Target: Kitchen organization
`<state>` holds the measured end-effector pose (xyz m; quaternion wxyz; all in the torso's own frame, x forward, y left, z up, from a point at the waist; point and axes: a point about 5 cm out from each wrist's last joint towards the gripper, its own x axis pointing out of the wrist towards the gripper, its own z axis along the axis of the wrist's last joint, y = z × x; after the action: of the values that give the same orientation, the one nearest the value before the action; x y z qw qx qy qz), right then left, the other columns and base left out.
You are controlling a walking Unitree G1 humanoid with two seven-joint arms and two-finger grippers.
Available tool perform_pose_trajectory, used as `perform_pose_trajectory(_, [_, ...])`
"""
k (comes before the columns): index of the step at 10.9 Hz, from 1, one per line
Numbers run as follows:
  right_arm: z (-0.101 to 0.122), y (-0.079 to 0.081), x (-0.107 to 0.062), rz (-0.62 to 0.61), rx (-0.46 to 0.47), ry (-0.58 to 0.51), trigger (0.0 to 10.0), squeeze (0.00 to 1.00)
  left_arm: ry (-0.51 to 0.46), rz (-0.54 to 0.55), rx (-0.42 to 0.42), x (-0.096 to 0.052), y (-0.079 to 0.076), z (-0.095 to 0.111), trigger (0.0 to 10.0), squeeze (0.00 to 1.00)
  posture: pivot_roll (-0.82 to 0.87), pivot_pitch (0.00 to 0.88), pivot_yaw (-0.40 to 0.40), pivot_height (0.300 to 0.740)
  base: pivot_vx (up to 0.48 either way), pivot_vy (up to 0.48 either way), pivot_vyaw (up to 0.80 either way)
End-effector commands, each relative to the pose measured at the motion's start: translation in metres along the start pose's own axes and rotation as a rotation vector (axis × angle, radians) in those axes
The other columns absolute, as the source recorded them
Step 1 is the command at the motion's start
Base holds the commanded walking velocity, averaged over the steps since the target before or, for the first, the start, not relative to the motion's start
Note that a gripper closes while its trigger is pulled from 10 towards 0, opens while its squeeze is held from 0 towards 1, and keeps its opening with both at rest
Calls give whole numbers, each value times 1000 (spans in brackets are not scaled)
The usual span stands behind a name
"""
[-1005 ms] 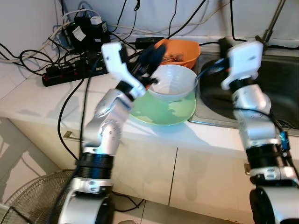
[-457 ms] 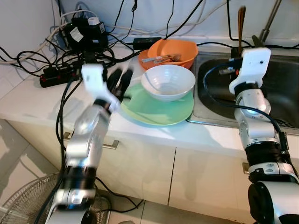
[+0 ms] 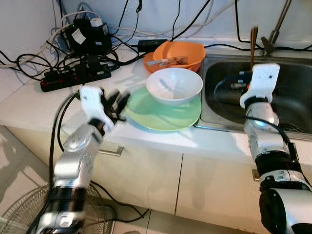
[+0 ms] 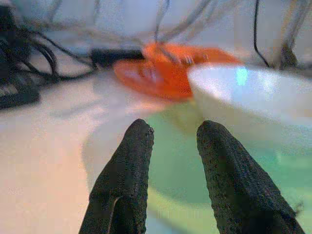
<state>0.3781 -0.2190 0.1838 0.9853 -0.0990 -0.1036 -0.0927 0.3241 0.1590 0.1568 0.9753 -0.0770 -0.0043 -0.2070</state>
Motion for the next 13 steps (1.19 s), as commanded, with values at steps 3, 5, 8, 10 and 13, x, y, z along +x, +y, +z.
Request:
perform_pose_trajectory(3, [-7,3,0,-12,6,23,10000,0,70,-106,-22,-4,-15,-11,10000,0,93,0,88,740,0,0,0])
perform_pose_trajectory(5, [-13,6,-2,-6,9,39,10000,0,85,-125,-35,-4,-20,-14,10000,0,94,0,88,740,0,0,0])
perform_pose_trajectory(8, [-28,8,-9,-15,30,84,10000,0,67,-135,-51,2,-27,-15,10000,0,96,0,86,740,0,0,0])
perform_pose_trajectory(10, [-32,11,-13,-10,57,79,10000,0,47,-144,-76,7,-33,-18,10000,0,95,0,86,740,0,0,0])
perform_pose_trajectory(13, [-38,15,-17,-5,58,87,10000,0,8,-146,-94,12,-39,-22,10000,0,96,0,84,740,0,0,0])
